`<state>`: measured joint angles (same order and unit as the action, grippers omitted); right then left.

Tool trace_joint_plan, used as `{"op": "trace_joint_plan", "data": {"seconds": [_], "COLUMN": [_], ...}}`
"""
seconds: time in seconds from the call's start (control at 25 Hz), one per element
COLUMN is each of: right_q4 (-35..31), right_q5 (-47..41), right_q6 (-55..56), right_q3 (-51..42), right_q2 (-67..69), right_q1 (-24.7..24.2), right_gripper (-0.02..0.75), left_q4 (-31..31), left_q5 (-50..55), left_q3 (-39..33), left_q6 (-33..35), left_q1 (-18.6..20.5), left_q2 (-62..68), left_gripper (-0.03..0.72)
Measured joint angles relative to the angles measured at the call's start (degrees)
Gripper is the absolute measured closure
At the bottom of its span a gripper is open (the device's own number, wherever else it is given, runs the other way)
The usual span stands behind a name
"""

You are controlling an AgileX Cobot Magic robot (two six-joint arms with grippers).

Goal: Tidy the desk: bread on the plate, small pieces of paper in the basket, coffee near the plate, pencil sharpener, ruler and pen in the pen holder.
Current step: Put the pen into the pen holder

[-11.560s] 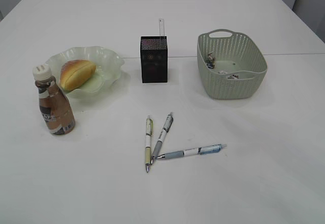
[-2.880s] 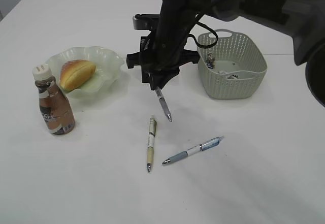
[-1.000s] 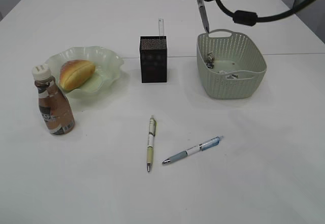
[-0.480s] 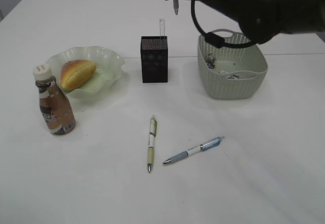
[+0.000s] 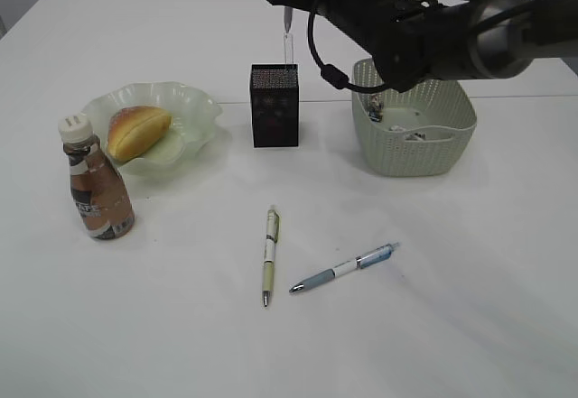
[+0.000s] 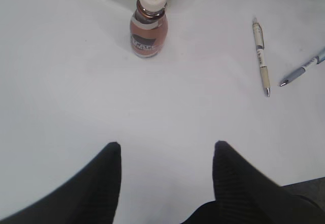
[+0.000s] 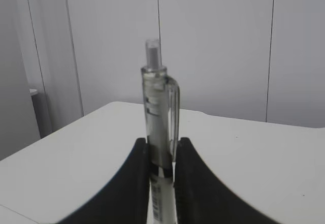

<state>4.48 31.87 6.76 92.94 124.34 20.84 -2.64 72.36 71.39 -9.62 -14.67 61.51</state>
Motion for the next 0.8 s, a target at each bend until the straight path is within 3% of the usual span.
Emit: {"op": "trace_joint_plan", "data": {"seconds": [0.2, 0.8], "right_q4": [0.00, 1.42], "right_q5": [-3.16, -4.57], "right_q6": [5.14, 6.13], "right_q3": [3.47, 6.03], "right_q2": [3.11, 7.70], "right_q1": [-0.60, -0.81], "right_gripper": [0.636, 0.636], "left_q4": [0.00, 0.00], "left_q5": [0.00, 0.00], "left_q3": [0.00, 0.00], "left_q6": [0.00, 0.00], "left_q1": [0.00, 0.00], "left_q2": [0.00, 0.00], "left_gripper": [0.272, 0.272]}}
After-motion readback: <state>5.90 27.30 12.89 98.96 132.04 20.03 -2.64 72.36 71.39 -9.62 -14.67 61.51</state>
